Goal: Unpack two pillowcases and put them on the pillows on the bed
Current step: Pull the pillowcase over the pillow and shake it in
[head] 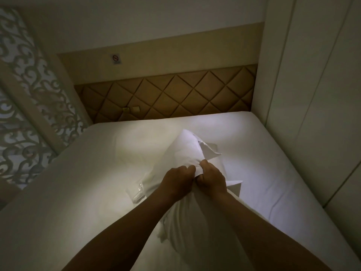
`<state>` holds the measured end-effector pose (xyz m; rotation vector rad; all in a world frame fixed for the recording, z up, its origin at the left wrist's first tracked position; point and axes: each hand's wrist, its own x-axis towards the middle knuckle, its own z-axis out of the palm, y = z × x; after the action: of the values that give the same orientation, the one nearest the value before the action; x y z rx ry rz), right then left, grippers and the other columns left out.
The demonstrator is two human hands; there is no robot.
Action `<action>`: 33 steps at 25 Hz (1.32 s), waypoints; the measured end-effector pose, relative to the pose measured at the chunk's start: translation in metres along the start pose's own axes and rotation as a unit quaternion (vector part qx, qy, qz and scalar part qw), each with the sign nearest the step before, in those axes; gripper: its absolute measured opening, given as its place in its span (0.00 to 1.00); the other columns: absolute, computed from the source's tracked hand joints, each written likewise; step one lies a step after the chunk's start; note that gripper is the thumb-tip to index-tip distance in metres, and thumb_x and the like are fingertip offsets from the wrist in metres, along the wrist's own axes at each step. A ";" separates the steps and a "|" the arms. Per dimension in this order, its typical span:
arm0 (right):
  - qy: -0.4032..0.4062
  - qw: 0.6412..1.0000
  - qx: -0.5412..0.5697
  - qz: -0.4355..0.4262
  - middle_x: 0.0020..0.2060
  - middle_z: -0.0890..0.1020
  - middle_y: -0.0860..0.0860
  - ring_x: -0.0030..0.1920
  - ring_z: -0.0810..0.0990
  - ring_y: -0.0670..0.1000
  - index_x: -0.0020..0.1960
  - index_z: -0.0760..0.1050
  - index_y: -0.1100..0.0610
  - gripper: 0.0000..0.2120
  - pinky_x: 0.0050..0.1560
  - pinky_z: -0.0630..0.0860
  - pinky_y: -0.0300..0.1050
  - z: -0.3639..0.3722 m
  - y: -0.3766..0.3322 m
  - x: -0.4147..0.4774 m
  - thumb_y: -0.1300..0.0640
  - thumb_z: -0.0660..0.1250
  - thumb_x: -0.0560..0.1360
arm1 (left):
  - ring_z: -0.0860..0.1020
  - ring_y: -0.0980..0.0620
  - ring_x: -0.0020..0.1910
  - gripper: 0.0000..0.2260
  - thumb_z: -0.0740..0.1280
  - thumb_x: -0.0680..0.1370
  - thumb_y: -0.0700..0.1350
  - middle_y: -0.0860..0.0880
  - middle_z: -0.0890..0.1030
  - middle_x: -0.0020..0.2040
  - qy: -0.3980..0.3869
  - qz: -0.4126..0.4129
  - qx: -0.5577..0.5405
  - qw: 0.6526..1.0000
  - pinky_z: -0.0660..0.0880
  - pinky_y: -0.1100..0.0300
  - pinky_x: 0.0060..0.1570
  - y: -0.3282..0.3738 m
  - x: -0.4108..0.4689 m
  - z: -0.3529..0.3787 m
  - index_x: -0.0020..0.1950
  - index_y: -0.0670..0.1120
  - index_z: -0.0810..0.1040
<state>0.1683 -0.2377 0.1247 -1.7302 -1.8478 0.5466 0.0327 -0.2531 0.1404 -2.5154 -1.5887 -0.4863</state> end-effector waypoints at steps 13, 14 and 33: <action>0.132 0.986 0.072 -0.066 0.36 0.72 0.45 0.33 0.72 0.45 0.45 0.68 0.51 0.23 0.34 0.66 0.33 -0.045 0.023 -0.018 0.31 0.64 0.71 | 0.75 0.43 0.22 0.07 0.72 0.69 0.33 0.41 0.76 0.28 0.093 0.065 0.040 0.993 0.67 0.63 0.30 0.003 0.055 -0.085 0.41 0.38 0.76; 0.083 0.995 0.025 -0.055 0.40 0.74 0.45 0.37 0.74 0.44 0.49 0.69 0.51 0.28 0.37 0.70 0.35 -0.040 0.022 -0.026 0.26 0.62 0.68 | 0.75 0.43 0.22 0.07 0.72 0.69 0.32 0.41 0.76 0.27 0.098 0.063 0.045 0.992 0.66 0.63 0.29 0.000 0.058 -0.089 0.41 0.38 0.75; 0.088 0.982 0.164 -0.005 0.51 0.81 0.60 0.55 0.79 0.60 0.56 0.78 0.63 0.17 0.58 0.75 0.52 -0.044 -0.071 0.008 0.52 0.57 0.82 | 0.80 0.46 0.42 0.09 0.59 0.82 0.45 0.43 0.81 0.48 -0.100 0.044 0.135 0.985 0.70 0.60 0.38 0.000 0.044 -0.125 0.56 0.41 0.73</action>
<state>0.1414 -0.2393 0.2046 -1.4977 -1.5443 0.6324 0.0247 -0.2496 0.2730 -2.4727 -1.4810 -0.0052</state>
